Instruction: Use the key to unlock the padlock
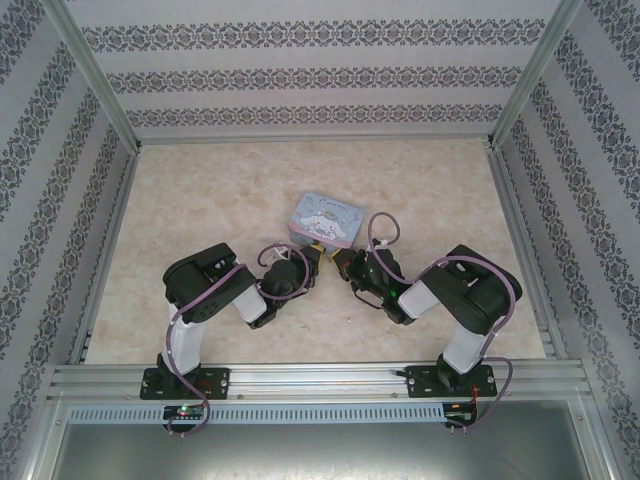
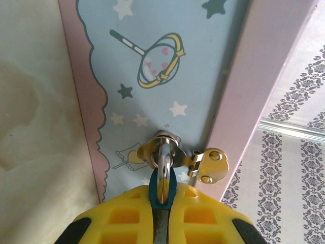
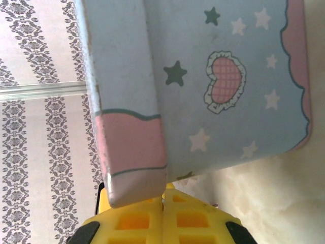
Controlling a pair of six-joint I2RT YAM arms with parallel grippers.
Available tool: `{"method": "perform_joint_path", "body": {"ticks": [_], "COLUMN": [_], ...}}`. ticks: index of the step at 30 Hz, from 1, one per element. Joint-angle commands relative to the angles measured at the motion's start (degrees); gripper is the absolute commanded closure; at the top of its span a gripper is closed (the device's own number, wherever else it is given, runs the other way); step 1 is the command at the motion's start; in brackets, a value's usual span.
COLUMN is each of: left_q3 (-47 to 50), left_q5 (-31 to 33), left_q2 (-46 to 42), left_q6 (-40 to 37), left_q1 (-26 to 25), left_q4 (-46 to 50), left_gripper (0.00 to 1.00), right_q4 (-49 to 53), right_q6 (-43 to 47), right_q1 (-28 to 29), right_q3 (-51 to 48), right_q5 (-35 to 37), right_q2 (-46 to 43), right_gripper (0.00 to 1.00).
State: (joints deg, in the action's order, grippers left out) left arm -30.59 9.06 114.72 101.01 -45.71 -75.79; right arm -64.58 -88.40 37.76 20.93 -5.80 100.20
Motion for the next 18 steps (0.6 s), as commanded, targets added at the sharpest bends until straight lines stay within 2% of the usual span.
{"method": "perform_joint_path", "body": {"ticks": [1, 8, 18], "left_q3": [-1.73, -3.60, -4.90], "left_q5": [-6.24, -7.38, -8.09], "left_q2": [0.98, 0.84, -0.08], "left_q6": [0.12, 3.96, 2.75], "left_q1": [-2.45, -3.19, -3.77], "left_q4": [-4.08, -5.69, -5.61], "left_gripper": [1.00, 1.00, 1.00], "right_q4": [-3.98, -6.25, -8.76], "right_q6": [0.08, -0.54, -0.81], "right_q1": [1.87, 2.07, 1.86], "right_q3": [2.98, 3.31, 3.41], "right_q5": [-1.11, 0.16, 0.28], "right_q2": [-1.06, 2.04, 2.98], "right_gripper": [1.00, 1.00, 1.00]}}
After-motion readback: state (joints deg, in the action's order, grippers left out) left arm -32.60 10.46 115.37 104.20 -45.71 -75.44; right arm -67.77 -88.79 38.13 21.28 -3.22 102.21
